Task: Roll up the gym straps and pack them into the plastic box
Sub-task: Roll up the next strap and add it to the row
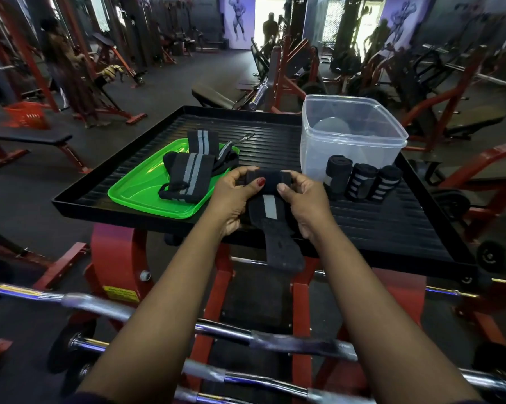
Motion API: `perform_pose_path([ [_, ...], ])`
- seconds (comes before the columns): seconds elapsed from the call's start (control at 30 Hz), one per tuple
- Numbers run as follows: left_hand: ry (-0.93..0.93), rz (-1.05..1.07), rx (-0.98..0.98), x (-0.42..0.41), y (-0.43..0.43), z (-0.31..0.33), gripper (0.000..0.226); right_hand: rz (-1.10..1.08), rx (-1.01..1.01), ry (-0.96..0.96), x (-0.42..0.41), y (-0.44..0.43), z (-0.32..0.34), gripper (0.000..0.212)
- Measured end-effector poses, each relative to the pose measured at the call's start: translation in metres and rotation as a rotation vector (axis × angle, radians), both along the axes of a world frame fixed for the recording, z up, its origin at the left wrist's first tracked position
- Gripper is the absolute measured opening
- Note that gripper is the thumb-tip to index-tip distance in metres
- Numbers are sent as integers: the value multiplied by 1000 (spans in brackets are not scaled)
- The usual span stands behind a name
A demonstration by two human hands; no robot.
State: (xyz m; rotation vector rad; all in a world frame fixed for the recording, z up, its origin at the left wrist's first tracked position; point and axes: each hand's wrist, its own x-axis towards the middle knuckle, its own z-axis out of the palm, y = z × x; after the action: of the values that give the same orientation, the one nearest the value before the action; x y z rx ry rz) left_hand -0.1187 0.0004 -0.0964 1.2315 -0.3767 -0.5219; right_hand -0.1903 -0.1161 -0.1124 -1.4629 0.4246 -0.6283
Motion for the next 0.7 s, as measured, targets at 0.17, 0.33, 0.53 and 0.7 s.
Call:
perform_pose_path([
  [0.17, -54, 34, 6, 2, -2, -3, 35, -45, -70, 67, 2, 0, 0, 38],
  [0.33, -91, 0, -32, 6, 0, -5, 41, -48, 24, 36, 2, 1, 2, 10],
  [0.53, -106, -109, -63, 4, -1, -5, 33, -119, -20, 0, 2, -1, 0, 19],
  [0.7, -9, -55, -64, 6, -4, -8, 34, -65, -33, 45, 0, -1, 3, 23],
])
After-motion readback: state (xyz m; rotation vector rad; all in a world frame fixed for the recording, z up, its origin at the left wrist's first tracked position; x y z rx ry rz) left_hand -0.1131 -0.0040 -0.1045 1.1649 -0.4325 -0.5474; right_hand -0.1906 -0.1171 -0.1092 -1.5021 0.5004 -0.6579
